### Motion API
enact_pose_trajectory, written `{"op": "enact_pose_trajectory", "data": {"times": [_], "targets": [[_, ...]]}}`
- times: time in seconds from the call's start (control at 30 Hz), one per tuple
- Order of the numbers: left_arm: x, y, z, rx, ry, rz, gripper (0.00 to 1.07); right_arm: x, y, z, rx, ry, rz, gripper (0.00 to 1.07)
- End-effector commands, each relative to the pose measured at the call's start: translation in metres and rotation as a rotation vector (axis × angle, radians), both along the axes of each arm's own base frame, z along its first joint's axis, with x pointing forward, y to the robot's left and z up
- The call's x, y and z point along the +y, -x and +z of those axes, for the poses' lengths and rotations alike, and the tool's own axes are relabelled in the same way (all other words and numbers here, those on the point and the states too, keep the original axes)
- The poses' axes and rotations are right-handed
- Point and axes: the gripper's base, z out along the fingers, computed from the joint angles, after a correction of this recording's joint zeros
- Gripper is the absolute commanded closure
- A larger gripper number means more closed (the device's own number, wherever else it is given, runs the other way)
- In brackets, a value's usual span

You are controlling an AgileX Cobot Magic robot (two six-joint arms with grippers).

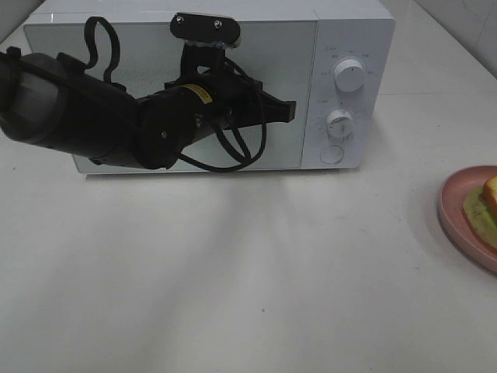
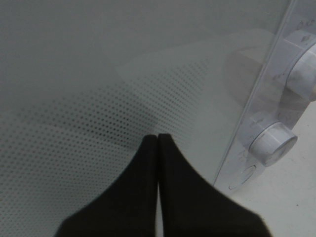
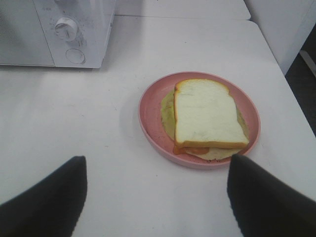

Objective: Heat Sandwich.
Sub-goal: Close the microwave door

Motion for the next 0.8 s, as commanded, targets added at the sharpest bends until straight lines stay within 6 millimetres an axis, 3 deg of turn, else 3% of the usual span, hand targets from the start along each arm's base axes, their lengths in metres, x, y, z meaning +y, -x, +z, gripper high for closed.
{"op": "enact_pose_trajectory", "data": {"times": [0.03,0.33,0.57,0.8], "targets": [[0.009,-0.012,0.013,-0.060,0.072,0.079,1.07,0.000,0.004,0.000,-0.037,0.002,-0.003,0.32],[0.007,-0.003,0.017,-0.040,0.062,0.053,1.07,0.000,0.004,0.000,-0.037,0.002,-0.003,0.32],[0.003,0.029,0.003,0.008,0.012,-0.004,1.07,0.000,0.004,0.000,-0.037,0.002,-0.003,0.32],[0.002,0.053,0.005,0.024,0.010,-0.042,1.07,0.000,0.004,0.000,-0.037,0.002,-0.003,0.32]]}}
